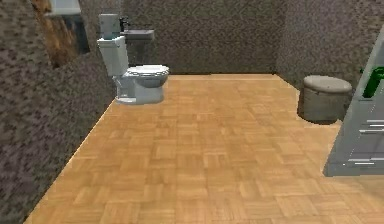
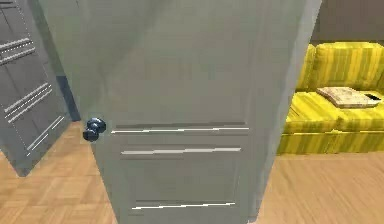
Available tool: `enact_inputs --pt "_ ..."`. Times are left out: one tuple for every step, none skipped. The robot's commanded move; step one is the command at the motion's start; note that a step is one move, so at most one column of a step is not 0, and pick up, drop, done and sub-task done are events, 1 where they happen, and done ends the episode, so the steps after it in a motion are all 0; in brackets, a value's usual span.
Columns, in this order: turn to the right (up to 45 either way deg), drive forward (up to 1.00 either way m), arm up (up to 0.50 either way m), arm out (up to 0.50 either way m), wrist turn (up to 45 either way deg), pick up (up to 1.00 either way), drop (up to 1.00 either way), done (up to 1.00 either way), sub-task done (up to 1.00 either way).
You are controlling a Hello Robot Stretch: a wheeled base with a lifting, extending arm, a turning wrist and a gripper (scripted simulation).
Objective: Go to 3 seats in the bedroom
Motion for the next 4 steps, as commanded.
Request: enact_inputs --pt "0.0 0.55 0.0 0.0 0.0 0.0 0.0 0.0 0.0" --pt "45.0 0.0 0.0 0.0 0.0 0.0 0.0 0.0 0.0" --pt "18.0 0.0 0.0 0.0 0.0 0.0 0.0 0.0 0.0" --pt "0.0 0.55 0.0 0.0 0.0 0.0 0.0 0.0 0.0"
